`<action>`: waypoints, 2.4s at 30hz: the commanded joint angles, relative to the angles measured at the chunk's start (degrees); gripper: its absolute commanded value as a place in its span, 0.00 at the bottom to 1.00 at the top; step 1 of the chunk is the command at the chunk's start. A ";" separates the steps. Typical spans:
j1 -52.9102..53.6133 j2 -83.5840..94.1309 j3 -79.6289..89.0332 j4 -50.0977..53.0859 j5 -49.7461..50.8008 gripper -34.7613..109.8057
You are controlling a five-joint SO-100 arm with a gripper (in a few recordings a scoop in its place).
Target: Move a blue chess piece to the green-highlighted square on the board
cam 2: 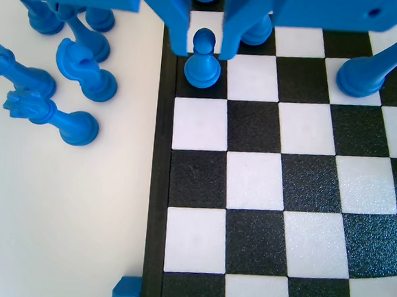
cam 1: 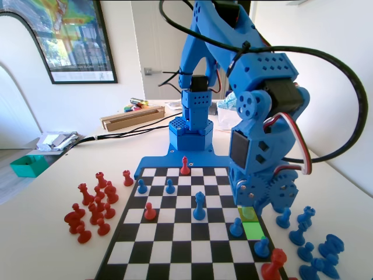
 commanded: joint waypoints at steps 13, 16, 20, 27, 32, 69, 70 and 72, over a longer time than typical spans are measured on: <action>-1.41 2.11 -0.44 1.49 -1.32 0.25; -0.97 2.81 -2.72 3.34 -0.62 0.25; -0.53 2.90 -6.94 6.15 0.18 0.25; 0.62 1.67 -11.34 7.38 0.62 0.25; 1.67 0.00 -12.57 6.50 0.62 0.25; 1.85 -2.55 -13.62 4.39 1.05 0.39; 1.85 -2.11 -13.45 4.39 1.05 0.39; 1.85 -0.70 -13.01 4.57 1.05 0.39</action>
